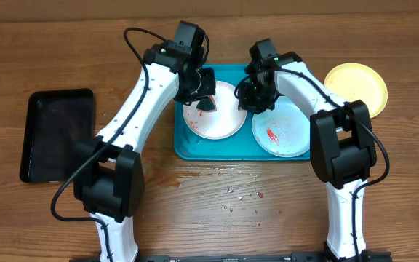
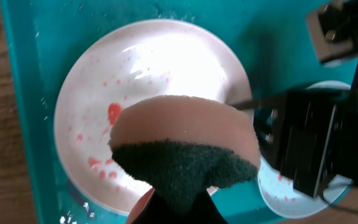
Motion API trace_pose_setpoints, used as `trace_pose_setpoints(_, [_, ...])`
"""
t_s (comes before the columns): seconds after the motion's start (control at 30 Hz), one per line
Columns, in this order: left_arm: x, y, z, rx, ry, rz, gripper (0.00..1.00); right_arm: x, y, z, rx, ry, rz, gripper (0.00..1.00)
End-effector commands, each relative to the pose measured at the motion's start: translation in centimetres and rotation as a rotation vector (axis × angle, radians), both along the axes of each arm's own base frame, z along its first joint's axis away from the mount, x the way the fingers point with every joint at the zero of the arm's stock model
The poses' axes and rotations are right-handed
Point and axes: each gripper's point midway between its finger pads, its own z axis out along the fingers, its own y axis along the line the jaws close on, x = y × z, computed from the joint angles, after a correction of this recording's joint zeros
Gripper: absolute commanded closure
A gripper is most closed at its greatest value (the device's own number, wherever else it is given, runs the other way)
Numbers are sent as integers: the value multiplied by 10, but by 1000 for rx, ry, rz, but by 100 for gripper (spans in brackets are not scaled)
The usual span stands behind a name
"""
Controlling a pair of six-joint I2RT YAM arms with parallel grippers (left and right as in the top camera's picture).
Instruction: Clean dirty plates on tray and stack at the side
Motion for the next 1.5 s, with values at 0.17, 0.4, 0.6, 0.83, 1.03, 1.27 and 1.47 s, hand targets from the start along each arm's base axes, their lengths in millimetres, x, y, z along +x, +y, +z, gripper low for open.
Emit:
trace_pose_setpoints(0.17, [-1,-24,-28,-123,3,-25,96,-19,-10,-24,-65,77,-25,96])
trace_pose_setpoints(0.4, [5,-24,-56,-143,-12,112,96,-17,-10,-24,-66,69,-24,96])
trace_pose_setpoints(0.6, [12,-23,-63,-134,-49,174,96,-14,-6,-24,-59,53,-24,96])
trace_pose_setpoints(0.83, [25,-37,-69,-177,-87,219,96,-14,-6,-24,-60,53,-26,96])
trace_pose_setpoints(1.03, [19,-26,-119,-101,-11,226,96,-14,-6,-24,-60,55,-24,96])
trace_pose_setpoints(1.27, [15,26,-130,135,-7,214,96,-14,-6,-24,-60,54,-24,96])
trace_pose_setpoints(1.47, [23,80,-105,424,-47,265,96,-14,-6,-24,-61,53,-23,96])
